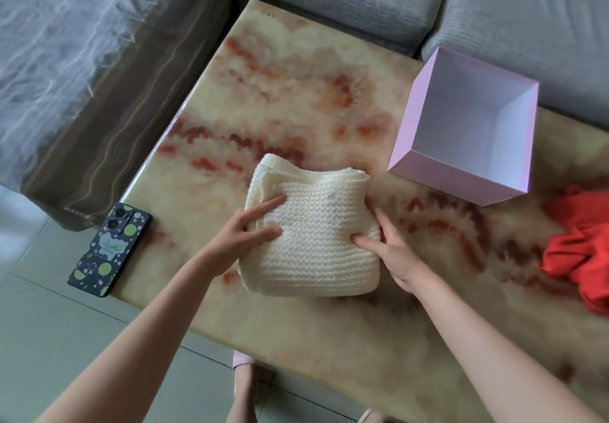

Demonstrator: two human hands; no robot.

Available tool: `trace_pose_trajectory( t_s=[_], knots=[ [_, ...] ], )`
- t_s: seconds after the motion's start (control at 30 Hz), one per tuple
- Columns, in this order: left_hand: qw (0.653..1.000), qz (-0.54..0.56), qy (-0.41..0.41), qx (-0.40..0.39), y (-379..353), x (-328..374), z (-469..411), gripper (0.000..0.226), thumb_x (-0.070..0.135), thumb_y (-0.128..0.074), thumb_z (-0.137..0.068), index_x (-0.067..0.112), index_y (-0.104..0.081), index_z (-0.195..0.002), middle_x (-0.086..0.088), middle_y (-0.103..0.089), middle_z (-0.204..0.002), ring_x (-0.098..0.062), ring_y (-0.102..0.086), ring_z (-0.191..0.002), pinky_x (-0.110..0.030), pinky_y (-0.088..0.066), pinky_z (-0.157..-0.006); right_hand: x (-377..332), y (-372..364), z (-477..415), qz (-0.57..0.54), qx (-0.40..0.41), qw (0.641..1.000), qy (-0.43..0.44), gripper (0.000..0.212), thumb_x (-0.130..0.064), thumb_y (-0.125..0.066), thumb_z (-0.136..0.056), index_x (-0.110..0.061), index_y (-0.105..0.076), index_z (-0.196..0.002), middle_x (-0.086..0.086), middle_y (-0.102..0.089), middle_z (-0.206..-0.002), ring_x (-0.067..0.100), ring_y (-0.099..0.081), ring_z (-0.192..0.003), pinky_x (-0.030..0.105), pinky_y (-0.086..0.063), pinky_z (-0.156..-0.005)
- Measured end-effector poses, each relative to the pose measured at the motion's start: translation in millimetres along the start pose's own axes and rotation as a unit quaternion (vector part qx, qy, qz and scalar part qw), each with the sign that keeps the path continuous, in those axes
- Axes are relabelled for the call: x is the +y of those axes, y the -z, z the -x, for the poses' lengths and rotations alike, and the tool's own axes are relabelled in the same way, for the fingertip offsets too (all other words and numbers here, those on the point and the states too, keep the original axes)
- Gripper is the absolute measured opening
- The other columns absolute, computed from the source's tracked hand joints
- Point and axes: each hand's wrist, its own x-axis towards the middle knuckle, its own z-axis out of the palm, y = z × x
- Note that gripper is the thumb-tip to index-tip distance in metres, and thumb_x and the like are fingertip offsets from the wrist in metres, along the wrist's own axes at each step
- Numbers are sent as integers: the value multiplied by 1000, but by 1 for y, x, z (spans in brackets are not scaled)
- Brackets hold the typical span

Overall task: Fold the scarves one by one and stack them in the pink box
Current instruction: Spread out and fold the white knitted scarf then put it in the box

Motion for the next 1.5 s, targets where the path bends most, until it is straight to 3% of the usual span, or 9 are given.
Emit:
trace_pose_trajectory(
  t_s=[0.23, 0.43, 0.57, 0.67, 0.8, 0.93, 1.1, 1.27, 1.5],
  knots=[
    [995, -99, -30, 8, -21, 60, -19, 65, 54, -75, -67, 52, -51, -127, -2, -36, -143, -12, -37, -131, -33, -31, -113, -46, 41, 21, -2, 21, 998, 61, 74, -8, -66, -85, -46, -33, -139, -21, -46, -139, -5, -45, -125, 19, -36, -99],
    [991, -106, -80, -3, -55, 133, -37, 60, 41, -78, -69, 53, -54, -123, 0, -39, -132, -14, -41, -126, -26, -37, -109, -92, 87, 41, -19, 49, 992, 117, 74, -7, -64, -85, -41, -32, -143, -19, -45, -142, 0, -43, -129, 25, -36, -105],
    [989, -94, -113, -26, -86, 173, -69, 57, 28, -75, -78, 45, -54, -128, 7, -40, -143, -7, -42, -128, -22, -39, -106, -119, 135, 42, -1, 82, 986, 146, 72, -8, -64, -86, -43, -34, -142, -19, -47, -140, 4, -44, -129, 28, -35, -106],
    [984, -102, -141, -31, -121, 197, -108, 57, 16, -71, -82, 34, -52, -132, 17, -40, -143, -1, -40, -128, -16, -35, -107, -136, 179, 34, -3, 106, 984, 144, 70, -8, -63, -87, -50, -36, -137, -23, -55, -130, 1, -52, -119, 23, -42, -95],
    [984, -96, -152, -23, -162, 218, -166, 57, 9, -71, -81, 25, -53, -133, 18, -43, -138, 3, -42, -124, -6, -36, -98, -139, 232, 11, -2, 144, 977, 155, 73, -1, -60, -87, -34, -31, -146, -20, -51, -133, -3, -50, -119, 15, -42, -92],
    [983, -111, -146, -14, -194, 218, -220, 60, 4, -69, -81, 22, -52, -135, 15, -41, -143, 3, -40, -123, 2, -33, -93, -128, 274, -20, -6, 173, 973, 151, 75, -2, -63, -85, -32, -32, -146, -11, -46, -143, 4, -46, -128, 22, -38, -102],
    [982, -139, -125, 14, -215, 201, -272, 61, 2, -69, -80, 22, -52, -135, 8, -43, -144, -4, -41, -127, -19, -28, -111, -102, 295, -61, -19, 199, 971, 134, 76, -3, -63, -85, -35, -31, -146, -13, -49, -139, 4, -49, -124, 23, -40, -100],
    [968, -207, -121, 74, -222, 184, -309, 60, 8, -72, -78, 33, -55, -130, -4, -44, -140, -11, -46, -121, -18, -32, -108, -85, 301, -88, -17, 216, 969, 123, 75, -4, -62, -86, -36, -29, -146, -16, -51, -133, 0, -51, -118, 19, -42, -95],
    [941, -305, -124, 81, -236, 144, -317, 64, 6, -68, -81, 33, -48, -136, -3, -24, -114, -27, -38, -121, -20, -19, -113, -67, 280, -110, 97, 247, 960, 93, 81, 1, -57, -81, -32, -25, -148, -7, -42, -143, 8, -41, -125, 23, -33, -103]
  ],
)
